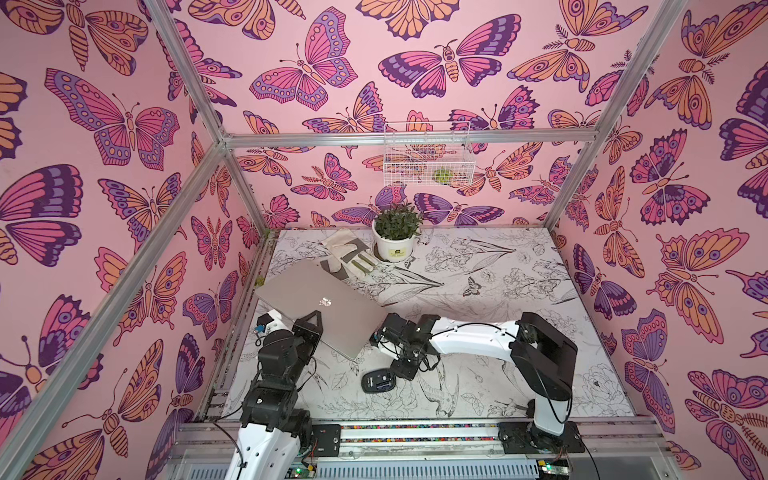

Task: Insert the wireless mouse receiver into the laptop
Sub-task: Pick up the USB plug at the center of the board.

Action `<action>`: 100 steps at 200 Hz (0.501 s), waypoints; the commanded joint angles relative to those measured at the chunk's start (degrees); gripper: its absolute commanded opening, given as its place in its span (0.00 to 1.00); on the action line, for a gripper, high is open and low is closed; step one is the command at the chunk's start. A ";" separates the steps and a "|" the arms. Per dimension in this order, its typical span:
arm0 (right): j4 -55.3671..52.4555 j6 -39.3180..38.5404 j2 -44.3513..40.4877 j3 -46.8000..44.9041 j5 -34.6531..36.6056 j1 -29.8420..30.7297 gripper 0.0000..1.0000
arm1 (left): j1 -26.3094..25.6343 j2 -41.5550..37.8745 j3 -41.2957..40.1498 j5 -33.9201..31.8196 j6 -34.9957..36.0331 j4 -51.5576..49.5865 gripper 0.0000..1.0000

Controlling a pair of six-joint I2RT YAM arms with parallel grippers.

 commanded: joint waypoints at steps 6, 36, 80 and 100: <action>1.04 -0.09 -0.53 -1.63 0.29 -0.54 0.47 | 0.64 -0.94 2.41 -1.52 2.33 9.14 0.00; 1.95 -0.17 -2.19 -3.16 0.55 -0.94 0.49 | 0.64 0.46 2.94 -1.74 2.81 10.31 0.00; 2.03 -1.34 0.84 -1.39 0.80 -0.92 0.47 | 0.74 1.47 3.76 -2.53 3.42 10.90 0.00; 2.69 -1.52 1.40 -1.30 0.75 -0.91 0.45 | 0.72 1.75 4.16 -2.45 3.71 10.73 0.00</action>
